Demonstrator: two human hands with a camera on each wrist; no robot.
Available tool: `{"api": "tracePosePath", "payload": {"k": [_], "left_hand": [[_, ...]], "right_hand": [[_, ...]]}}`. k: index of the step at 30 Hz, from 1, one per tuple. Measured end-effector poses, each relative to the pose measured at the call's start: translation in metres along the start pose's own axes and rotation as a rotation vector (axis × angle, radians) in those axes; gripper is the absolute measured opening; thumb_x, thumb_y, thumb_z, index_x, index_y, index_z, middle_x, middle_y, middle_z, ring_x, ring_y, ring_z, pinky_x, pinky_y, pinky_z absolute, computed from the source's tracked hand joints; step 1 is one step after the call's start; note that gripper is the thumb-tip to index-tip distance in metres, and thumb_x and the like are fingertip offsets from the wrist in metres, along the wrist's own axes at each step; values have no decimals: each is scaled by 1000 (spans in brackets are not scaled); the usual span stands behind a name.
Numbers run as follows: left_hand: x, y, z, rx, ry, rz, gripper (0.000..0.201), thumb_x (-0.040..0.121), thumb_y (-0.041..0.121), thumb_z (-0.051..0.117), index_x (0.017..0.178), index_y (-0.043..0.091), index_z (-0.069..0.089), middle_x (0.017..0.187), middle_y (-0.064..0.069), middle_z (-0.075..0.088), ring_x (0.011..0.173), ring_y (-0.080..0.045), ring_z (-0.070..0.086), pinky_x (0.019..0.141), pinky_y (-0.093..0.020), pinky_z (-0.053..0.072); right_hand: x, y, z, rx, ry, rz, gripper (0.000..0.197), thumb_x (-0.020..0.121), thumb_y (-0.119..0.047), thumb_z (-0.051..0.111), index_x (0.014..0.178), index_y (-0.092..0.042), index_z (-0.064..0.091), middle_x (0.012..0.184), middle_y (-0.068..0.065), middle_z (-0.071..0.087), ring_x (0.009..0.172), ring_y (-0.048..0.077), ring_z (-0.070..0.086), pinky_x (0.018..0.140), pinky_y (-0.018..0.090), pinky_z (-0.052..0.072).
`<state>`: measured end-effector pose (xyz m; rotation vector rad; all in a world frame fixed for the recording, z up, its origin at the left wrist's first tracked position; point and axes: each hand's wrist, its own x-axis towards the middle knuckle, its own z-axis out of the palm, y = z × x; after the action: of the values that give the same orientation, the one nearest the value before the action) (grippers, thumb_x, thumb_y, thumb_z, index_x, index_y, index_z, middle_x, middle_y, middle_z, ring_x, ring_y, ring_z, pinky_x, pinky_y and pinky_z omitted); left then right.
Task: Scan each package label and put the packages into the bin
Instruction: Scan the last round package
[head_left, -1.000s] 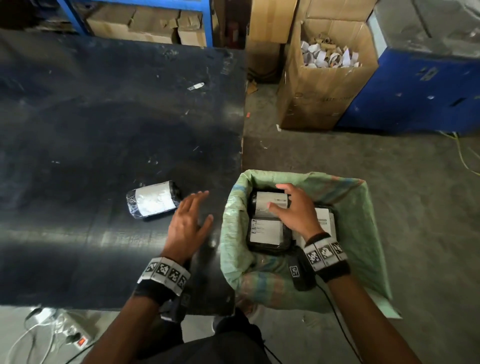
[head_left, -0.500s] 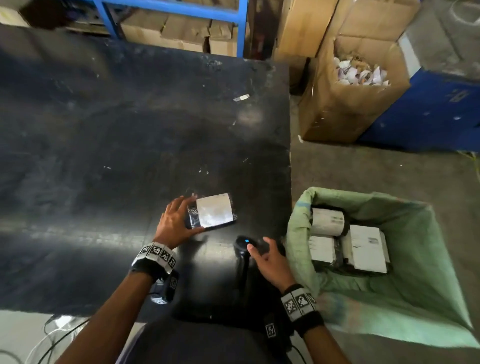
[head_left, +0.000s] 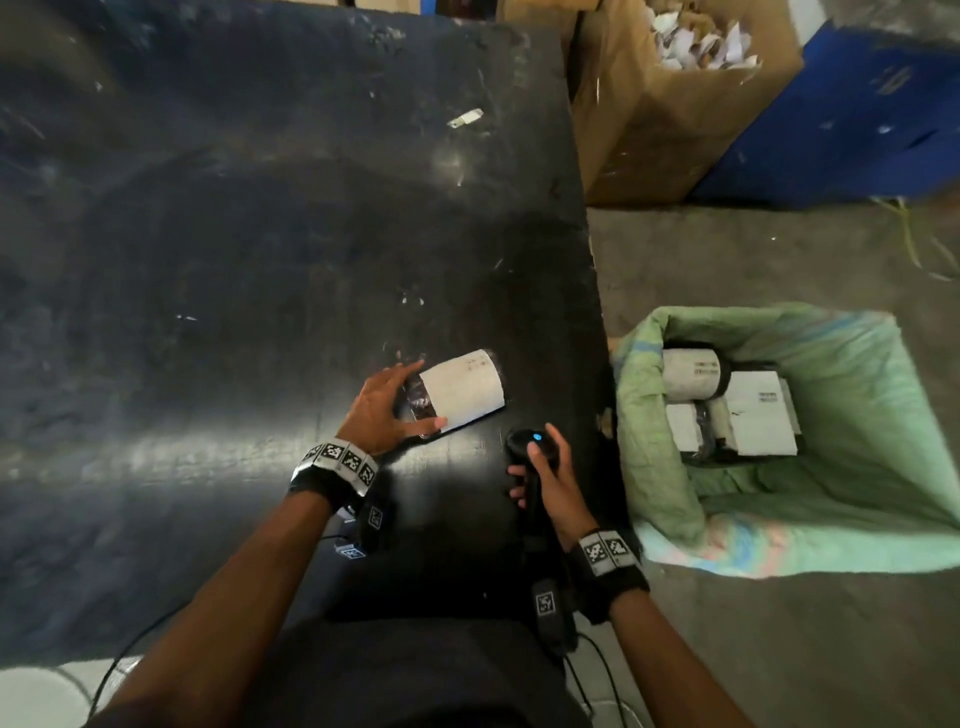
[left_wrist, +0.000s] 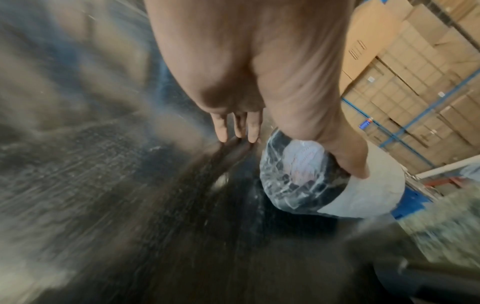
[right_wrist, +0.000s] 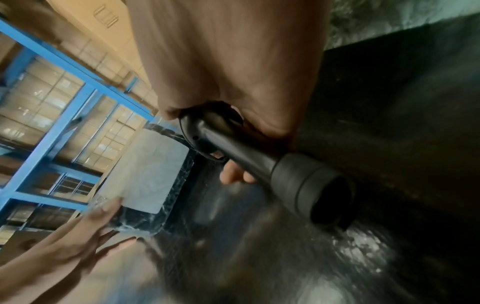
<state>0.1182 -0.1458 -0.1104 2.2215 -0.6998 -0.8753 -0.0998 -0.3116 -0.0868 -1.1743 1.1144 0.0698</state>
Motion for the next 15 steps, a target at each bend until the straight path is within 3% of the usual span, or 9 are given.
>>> {"api": "tracePosePath", "payload": {"k": [3,6,10,12,15], "left_hand": [[-9,3,9,-20,-23,27,101,56,75,75,144,37,42,140,-2,54,131,-24,47,112,-55,42],[-19,1,16,-67,-2,53,97,56,59,85,141,42,42,137,-4,55,123,-24,56,104,-51,52],[-30,4,23,-125,109,127,92,60,29,96,140,29,50,131,-4,55,113,-17,58,99,-39,55],[-35,9,23,-94,179,158,92,60,31,96,140,26,52,128,-3,52,111,-16,56,96,-33,53],[-42,14,20,-45,254,175,93,59,39,96,140,30,51,128,-3,50,113,-18,56,93,-34,53]], "right_hand": [[-2,-2,2,-21,62,-1,46,99,-35,50,143,-38,35,83,13,69,47,14,55,47,25,45],[-14,-9,-2,-5,71,-38,39,100,-33,47,139,-33,42,74,14,65,44,17,51,43,24,41],[-40,-27,-8,-11,63,-165,36,102,-40,38,136,-32,46,74,17,62,45,21,46,42,25,37],[-54,-40,-10,-38,45,-235,40,102,-47,29,135,-33,47,76,18,62,46,20,46,43,26,37],[-70,-61,-12,-69,22,-322,46,101,-53,24,135,-33,47,79,18,63,46,19,46,42,27,36]]}}
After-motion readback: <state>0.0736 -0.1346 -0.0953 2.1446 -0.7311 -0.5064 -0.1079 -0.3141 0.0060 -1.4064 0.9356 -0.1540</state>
